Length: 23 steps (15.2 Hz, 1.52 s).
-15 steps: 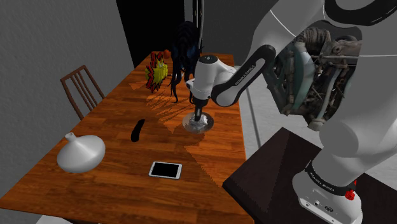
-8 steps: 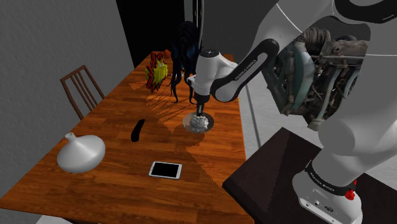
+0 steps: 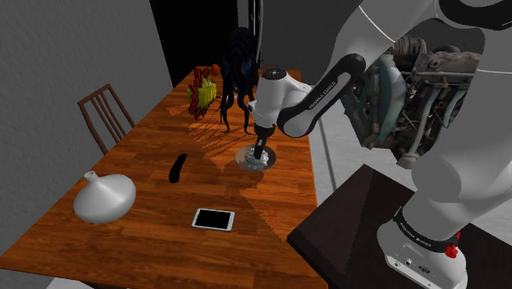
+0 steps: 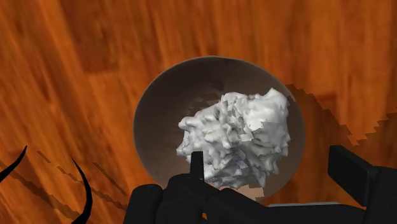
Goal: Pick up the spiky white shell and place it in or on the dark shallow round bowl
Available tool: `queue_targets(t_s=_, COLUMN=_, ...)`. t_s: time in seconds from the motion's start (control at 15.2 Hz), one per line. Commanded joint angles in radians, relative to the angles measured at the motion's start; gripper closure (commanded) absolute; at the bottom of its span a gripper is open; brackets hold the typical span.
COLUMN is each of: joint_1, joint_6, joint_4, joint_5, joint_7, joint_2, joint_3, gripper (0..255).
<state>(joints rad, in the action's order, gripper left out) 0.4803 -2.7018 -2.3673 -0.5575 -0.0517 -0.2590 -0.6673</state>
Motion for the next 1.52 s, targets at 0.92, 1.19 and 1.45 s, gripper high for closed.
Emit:
queue_targets(t_s=0.92, joint_1=-0.063, joint_6=-0.035, joint_4=0.028, joint_5=-0.121, joint_7=-0.1, joint_2=-0.083, joint_3=0.083, gripper=255)
queue_targets(t_s=1.19, joint_1=-0.063, joint_6=-0.035, joint_4=0.028, joint_5=-0.121, joint_7=-0.1, joint_2=-0.082, joint_3=0.082, gripper=255)
queue_targets(t_s=1.45, joint_1=-0.063, joint_6=-0.036, joint_4=0.028, joint_5=-0.122, joint_7=-0.101, joint_2=-0.083, joint_3=0.083, gripper=255)
